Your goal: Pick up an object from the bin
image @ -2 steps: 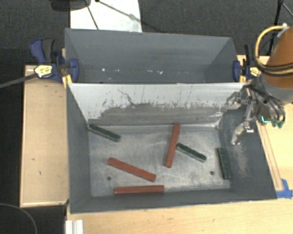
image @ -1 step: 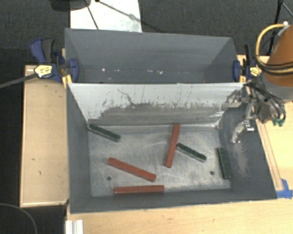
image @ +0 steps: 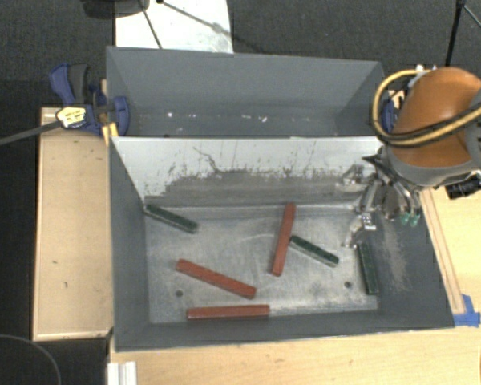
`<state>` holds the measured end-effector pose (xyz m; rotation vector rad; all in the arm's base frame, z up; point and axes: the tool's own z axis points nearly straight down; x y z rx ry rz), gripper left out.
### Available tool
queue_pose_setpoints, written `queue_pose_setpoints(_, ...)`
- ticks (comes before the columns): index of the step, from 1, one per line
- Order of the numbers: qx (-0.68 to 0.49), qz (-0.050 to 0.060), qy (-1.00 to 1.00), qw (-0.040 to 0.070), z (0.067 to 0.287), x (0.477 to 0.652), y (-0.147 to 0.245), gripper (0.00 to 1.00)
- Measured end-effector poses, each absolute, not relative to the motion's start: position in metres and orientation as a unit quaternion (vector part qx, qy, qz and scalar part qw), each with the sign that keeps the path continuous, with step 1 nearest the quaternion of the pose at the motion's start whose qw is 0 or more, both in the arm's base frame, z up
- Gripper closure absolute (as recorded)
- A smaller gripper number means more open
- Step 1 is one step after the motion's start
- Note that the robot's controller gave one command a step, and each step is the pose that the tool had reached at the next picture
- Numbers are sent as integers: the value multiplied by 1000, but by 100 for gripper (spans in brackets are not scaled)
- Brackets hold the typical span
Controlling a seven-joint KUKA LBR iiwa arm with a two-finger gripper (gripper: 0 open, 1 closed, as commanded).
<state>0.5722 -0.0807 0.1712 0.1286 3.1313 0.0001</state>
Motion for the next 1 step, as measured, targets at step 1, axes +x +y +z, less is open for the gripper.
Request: queue_pose_setpoints(1,9,0,1000,0,158,570,-46,0)
